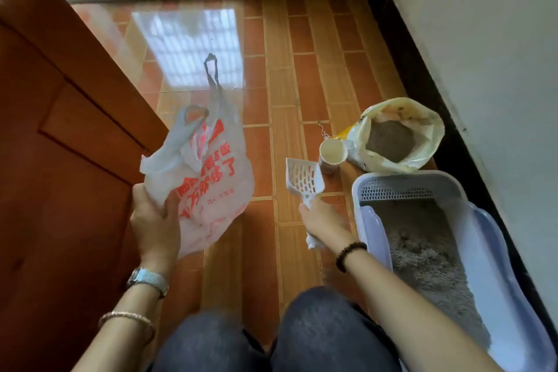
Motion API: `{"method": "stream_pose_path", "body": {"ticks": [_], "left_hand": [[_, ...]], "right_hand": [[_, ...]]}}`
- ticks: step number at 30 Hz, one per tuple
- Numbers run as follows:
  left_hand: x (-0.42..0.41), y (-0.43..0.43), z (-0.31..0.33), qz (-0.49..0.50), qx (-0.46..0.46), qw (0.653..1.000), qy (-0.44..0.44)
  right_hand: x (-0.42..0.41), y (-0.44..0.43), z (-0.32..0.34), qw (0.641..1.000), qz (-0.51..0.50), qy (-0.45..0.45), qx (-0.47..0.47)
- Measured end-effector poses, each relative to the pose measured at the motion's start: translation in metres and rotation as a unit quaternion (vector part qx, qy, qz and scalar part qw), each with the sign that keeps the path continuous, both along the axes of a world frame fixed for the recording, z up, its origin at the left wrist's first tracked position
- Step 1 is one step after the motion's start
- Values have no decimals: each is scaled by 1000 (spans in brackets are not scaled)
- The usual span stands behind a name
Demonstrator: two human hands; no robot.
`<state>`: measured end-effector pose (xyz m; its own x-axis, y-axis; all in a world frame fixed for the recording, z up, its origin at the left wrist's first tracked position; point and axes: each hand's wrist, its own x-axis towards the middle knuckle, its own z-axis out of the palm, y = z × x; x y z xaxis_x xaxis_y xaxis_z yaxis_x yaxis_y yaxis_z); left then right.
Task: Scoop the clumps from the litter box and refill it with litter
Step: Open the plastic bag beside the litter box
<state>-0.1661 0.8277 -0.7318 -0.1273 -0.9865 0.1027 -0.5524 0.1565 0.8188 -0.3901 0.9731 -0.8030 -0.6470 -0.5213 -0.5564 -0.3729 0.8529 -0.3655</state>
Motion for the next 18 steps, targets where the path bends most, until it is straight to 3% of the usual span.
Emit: {"method": "stream_pose_path", "body": {"ticks": [10,18], "left_hand": [[28,21,-65,-88,-11,994,-59],[25,41,-90,-155,-24,985,-78]], "right_hand": [[25,-6,-78,997,3,8,74],[35,-2,-103,995,-65,-71,1]]}}
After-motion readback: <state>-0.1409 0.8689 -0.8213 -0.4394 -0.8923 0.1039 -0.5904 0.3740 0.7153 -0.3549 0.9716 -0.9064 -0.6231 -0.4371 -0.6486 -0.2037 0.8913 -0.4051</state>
